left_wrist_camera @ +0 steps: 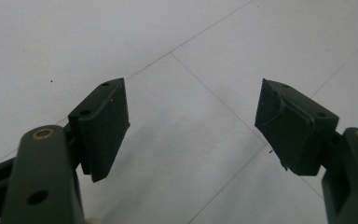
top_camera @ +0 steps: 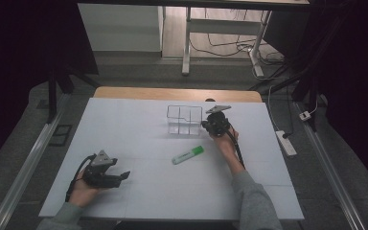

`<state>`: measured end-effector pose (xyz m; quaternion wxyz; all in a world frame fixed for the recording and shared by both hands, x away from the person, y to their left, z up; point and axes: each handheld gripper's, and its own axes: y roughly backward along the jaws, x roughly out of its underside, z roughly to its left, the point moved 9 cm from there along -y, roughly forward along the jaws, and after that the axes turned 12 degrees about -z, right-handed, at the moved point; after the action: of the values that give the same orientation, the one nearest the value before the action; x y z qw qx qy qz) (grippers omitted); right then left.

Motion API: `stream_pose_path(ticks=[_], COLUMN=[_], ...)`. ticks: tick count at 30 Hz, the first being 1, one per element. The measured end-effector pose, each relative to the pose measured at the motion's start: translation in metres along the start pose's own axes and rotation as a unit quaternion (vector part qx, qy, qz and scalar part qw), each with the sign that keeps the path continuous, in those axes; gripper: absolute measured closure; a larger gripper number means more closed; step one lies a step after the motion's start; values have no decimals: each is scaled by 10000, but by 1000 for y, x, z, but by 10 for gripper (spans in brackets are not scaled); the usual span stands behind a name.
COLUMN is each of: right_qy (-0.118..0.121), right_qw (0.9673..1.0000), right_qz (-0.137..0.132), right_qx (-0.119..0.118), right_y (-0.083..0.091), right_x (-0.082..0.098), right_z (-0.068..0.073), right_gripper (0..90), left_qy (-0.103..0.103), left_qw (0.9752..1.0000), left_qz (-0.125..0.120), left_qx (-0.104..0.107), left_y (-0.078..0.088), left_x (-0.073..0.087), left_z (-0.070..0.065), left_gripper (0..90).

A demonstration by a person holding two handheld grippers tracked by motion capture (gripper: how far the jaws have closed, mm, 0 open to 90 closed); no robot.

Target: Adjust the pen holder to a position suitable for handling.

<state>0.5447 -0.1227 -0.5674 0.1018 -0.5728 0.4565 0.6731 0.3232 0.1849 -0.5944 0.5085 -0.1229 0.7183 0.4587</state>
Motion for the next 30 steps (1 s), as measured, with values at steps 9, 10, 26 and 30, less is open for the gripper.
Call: stream_pose_path(ticks=[9,10,26,30], right_qy=[93,67,-22,-14], right_qw=[9999,9999,9999,9998], right_qz=[30,-9,-70,-110], right_qx=[-85,-103,-105,-138], right_y=[-6,-6,33,47], right_x=[0,0,4,6], right_z=[8,8,-3,-5], right_gripper=[890,889,890,889], left_qy=[-5,0,65,42], left_qw=[10000,10000,9999,9999], left_qz=[-2,1,-88,-89], left_qx=[-7,-13,4,28], left_y=[0,0,-2,-4], left_x=[0,0,-1,-2], left_z=[0,0,6,6], left_gripper=[251,251,254,254])
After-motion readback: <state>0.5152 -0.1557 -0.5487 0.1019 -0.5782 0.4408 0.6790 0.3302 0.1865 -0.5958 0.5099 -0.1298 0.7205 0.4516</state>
